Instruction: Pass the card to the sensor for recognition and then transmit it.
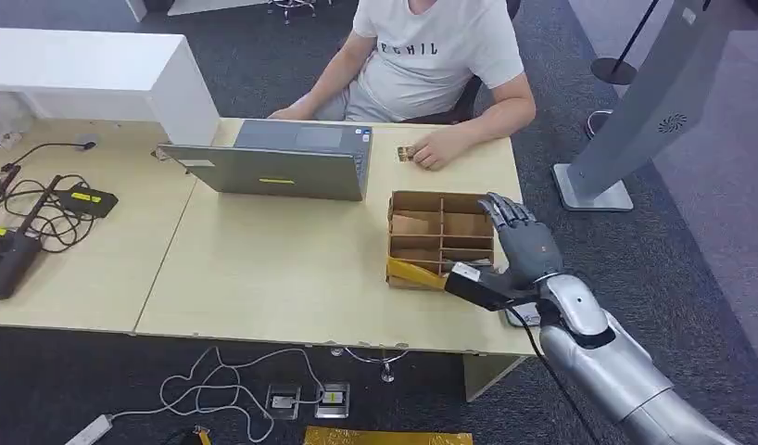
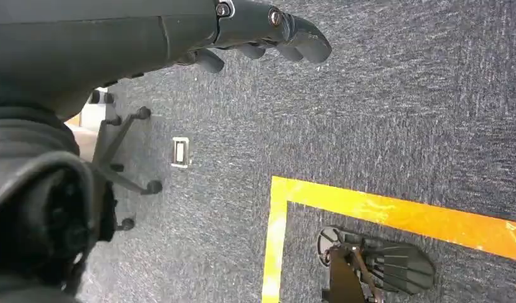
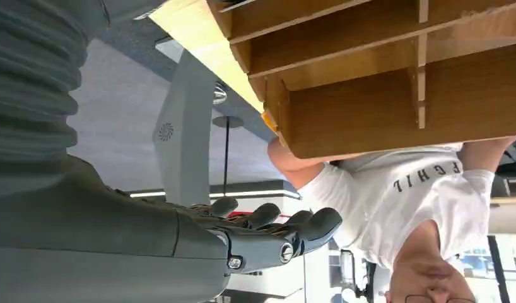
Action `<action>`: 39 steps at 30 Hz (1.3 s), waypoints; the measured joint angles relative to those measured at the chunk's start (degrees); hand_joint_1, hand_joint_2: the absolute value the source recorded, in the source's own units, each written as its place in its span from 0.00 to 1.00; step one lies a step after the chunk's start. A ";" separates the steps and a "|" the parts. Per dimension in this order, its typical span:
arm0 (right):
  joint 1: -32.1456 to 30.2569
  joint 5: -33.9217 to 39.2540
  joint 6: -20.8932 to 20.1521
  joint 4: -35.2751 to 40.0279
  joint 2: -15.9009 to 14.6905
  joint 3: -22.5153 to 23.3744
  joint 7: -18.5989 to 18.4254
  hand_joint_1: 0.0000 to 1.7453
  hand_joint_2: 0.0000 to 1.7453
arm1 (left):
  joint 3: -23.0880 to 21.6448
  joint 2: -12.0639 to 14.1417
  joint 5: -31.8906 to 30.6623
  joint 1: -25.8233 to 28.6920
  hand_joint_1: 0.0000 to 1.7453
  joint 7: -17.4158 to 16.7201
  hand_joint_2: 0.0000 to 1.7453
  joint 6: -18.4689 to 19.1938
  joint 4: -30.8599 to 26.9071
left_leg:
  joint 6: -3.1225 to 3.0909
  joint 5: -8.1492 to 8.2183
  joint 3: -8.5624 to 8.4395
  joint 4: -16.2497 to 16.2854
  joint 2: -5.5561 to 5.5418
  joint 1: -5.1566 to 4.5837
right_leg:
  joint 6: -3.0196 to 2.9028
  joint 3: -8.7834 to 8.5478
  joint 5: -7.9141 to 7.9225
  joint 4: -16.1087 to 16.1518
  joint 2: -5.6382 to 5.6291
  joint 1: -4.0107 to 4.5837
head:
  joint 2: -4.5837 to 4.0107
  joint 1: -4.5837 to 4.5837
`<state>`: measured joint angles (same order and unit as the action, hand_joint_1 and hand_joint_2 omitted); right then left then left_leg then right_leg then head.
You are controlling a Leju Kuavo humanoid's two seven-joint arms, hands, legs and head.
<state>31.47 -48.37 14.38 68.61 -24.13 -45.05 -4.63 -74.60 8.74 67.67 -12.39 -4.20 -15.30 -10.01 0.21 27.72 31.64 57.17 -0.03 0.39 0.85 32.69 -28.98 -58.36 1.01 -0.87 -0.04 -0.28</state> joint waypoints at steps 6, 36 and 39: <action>0.00 -0.26 -0.07 -0.52 0.63 0.02 0.00 0.00 1.00 | 0.00 0.00 0.26 0.00 0.00 0.00 0.00 0.00 0.00 | 0.00 0.00 0.00 0.00 0.00 0.00 | 0.00 0.00 0.00 0.00 -0.01 0.00 | 0.00 0.00; 0.98 7.04 -17.29 5.21 -1.69 2.45 -3.45 0.00 1.00 | 0.00 0.37 0.39 0.38 0.00 0.02 0.00 0.24 0.00 | 0.00 0.00 -0.03 0.01 0.02 -0.01 | 0.00 0.00 0.00 0.00 -0.02 -0.01 | 0.00 0.00; 2.02 8.05 -18.12 7.08 -3.11 2.86 -3.72 0.00 1.00 | 0.02 0.57 0.42 0.41 0.00 0.02 0.00 0.33 0.00 | 0.00 0.00 -0.03 0.01 0.02 -0.01 | 0.00 0.00 0.01 0.00 -0.03 -0.01 | 0.00 0.00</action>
<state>33.49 -40.33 -3.74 75.69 -27.24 -42.18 -8.35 -74.58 9.31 68.08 -11.98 -4.17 -14.97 -10.01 0.21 27.72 31.61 57.18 -0.01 0.38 0.85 32.69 -28.98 -58.36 0.98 -0.88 -0.04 -0.28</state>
